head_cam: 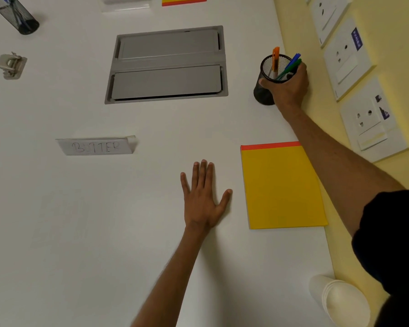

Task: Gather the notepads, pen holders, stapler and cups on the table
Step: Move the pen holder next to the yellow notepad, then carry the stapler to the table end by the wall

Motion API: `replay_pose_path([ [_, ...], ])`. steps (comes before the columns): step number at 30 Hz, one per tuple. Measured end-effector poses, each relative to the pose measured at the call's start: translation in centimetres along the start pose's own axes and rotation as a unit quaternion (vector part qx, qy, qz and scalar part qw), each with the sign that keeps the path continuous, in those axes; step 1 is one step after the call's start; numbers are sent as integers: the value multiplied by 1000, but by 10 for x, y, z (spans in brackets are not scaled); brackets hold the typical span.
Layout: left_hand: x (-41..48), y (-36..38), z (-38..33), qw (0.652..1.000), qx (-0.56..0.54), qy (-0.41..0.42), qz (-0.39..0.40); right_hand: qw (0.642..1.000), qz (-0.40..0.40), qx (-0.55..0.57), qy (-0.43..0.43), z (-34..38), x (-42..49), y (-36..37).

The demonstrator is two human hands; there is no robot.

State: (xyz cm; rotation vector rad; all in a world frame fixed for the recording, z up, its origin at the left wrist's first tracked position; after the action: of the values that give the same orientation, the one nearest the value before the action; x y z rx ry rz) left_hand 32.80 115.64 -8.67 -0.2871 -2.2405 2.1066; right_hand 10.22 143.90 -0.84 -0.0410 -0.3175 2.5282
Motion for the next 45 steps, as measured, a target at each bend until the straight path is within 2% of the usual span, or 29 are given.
replay_pose_path([
  [9,1,2,0,1000,-8,-1,-2,999,30,-6,9,-9,-1,9],
  [15,0,2,1,1000,-13,0,-8,996,43,-53,58,-32,-28,3],
  [21,0,2,1,1000,-7,-1,-12,997,33,-58,34,-27,-96,-15],
  [24,-2,0,0,1000,-6,2,-3,996,63,-58,-5,-7,-145,-17],
  [28,-4,-7,3,999,-17,12,49,993,99,-48,-46,19,-212,-25],
  [31,-17,-25,7,993,-78,15,86,993,106,-31,-41,32,-248,-31],
  [36,-54,-92,56,994,-107,-23,-21,992,127,19,6,63,-298,-12],
  [45,-149,-187,190,986,-104,-108,-73,960,272,68,5,147,-407,77],
])
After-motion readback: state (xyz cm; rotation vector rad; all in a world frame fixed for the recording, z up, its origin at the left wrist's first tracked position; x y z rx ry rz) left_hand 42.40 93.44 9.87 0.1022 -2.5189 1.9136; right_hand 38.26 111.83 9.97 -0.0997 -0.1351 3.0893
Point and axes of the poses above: each hand's wrist, its own x-axis towards the middle knuckle, its own y-axis out of the palm, z = x × y, the point moved 9 cm from there along x, towards the middle knuckle, and after that the axes turned 11 degrees about x, right-handed, at the moved point
